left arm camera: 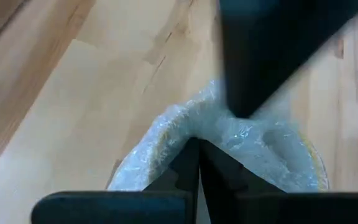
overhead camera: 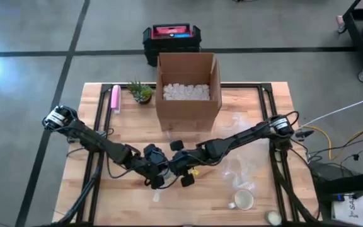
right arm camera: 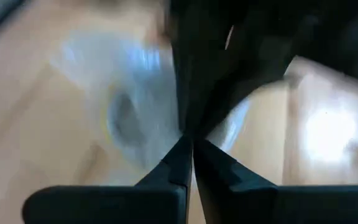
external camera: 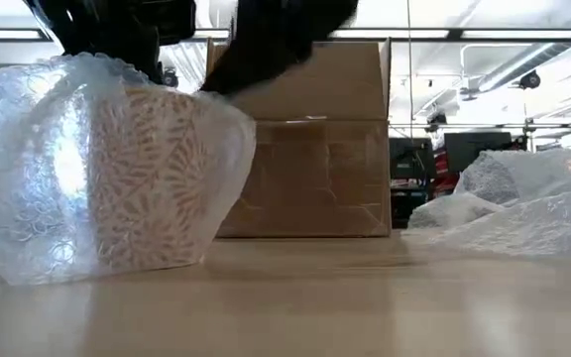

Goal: Wrap mug
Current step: Wrap the orange mug with the bubble wrap

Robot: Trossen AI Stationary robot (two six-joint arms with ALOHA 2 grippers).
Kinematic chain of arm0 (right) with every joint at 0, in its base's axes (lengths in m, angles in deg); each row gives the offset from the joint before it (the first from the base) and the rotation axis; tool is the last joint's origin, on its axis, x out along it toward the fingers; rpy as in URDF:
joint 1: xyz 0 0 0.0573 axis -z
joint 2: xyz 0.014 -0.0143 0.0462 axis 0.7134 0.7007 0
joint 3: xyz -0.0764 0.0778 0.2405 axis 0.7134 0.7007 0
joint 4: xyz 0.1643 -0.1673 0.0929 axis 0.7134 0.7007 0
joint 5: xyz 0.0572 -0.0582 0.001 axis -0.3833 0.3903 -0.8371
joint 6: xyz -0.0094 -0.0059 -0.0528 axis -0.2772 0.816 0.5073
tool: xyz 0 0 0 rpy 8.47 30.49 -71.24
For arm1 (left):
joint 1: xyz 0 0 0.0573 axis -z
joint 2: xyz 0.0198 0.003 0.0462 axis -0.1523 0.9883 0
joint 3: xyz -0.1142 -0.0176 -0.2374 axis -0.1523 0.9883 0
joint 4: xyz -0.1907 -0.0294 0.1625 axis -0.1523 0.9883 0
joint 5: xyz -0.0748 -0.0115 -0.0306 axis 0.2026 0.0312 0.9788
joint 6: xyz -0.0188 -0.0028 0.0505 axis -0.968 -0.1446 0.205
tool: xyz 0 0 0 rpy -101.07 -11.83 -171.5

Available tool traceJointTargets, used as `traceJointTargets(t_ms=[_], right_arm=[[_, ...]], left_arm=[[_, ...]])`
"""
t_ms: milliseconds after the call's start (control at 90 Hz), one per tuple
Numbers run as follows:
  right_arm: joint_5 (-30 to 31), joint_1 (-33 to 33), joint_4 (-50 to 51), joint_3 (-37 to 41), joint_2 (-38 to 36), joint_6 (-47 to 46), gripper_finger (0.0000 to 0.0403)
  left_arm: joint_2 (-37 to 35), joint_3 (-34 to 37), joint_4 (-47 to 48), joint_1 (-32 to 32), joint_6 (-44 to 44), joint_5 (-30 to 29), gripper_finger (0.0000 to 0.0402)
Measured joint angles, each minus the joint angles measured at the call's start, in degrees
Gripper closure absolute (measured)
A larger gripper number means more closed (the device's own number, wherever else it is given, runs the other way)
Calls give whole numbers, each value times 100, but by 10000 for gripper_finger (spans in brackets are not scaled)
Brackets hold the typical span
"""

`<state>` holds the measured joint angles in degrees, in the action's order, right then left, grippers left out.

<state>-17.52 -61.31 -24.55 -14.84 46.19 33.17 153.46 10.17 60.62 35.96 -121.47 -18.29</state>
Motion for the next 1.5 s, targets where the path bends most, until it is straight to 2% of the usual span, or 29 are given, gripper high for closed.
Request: traceJointTargets(t_ms=[89, 500, 700, 822, 889, 1033, 1189, 1500], right_arm=[[-219, -66, -96, -2, 19, 17, 401], [-8, 7, -393, -44, 695, -191, 401], [2, 9, -409, -56, 695, -147, 401], [8, 15, -394, -63, 697, -150, 401], [10, 15, -385, -63, 697, -151, 401], [18, 15, -380, -63, 700, -188, 401], [23, 18, -394, -59, 704, -195, 401], [27, 24, -468, -52, 704, -98, 401]], left_arm=[[-15, 6, -23, 2, 57, -17, 401], [-221, -47, -190, 4, 144, -30, 401], [-649, -685, 691, 95, 238, 57, 401], [-774, -1074, 1436, 355, 77, 63, 401], [-754, -1129, 1489, 491, 14, 89, 401], [-596, -876, 1301, 566, -203, 446, 401], [-433, -602, 1122, 419, -294, 216, 402], [-101, -161, 287, 32, -289, 229, 402]])
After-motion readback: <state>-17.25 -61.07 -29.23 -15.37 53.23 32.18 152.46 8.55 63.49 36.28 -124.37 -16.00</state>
